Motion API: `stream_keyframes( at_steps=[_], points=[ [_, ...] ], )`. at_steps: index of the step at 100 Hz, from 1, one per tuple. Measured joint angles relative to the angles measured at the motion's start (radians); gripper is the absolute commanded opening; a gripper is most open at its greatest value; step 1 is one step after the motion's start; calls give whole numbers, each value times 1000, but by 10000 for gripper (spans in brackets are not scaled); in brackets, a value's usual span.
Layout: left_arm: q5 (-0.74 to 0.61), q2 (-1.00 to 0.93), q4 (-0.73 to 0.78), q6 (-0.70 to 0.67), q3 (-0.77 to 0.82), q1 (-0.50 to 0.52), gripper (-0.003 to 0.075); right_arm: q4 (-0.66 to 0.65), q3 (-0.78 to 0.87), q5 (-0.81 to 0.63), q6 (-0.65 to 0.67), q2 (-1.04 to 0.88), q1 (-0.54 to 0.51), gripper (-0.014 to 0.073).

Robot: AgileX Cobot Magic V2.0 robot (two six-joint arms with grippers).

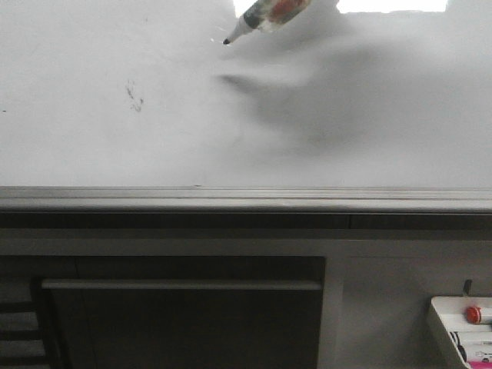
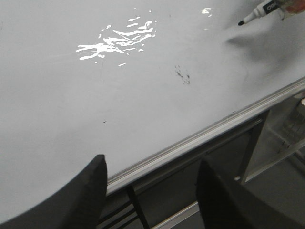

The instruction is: Write number 2 on whiteboard

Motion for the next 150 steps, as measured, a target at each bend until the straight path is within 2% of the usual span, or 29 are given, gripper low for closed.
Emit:
stream_keyframes(
  at_steps=[35, 61, 102, 123, 150],
  points=[
    [-6, 0, 0, 0, 0, 0, 388, -51, -9, -44, -18, 41, -5, -2],
    [-6, 0, 0, 0, 0, 0, 388, -48, -11, 77, -20, 36, -92, -2],
    [-7, 0, 0, 0, 0, 0, 388, -38, 15, 24, -20, 121, 22, -2],
    [-7, 0, 2, 0, 0, 0, 388, -26, 15, 43, -24, 124, -2, -2],
    [-7, 0, 15, 0, 0, 0, 388, -77, 15, 107, -28, 98, -43, -2]
  ],
)
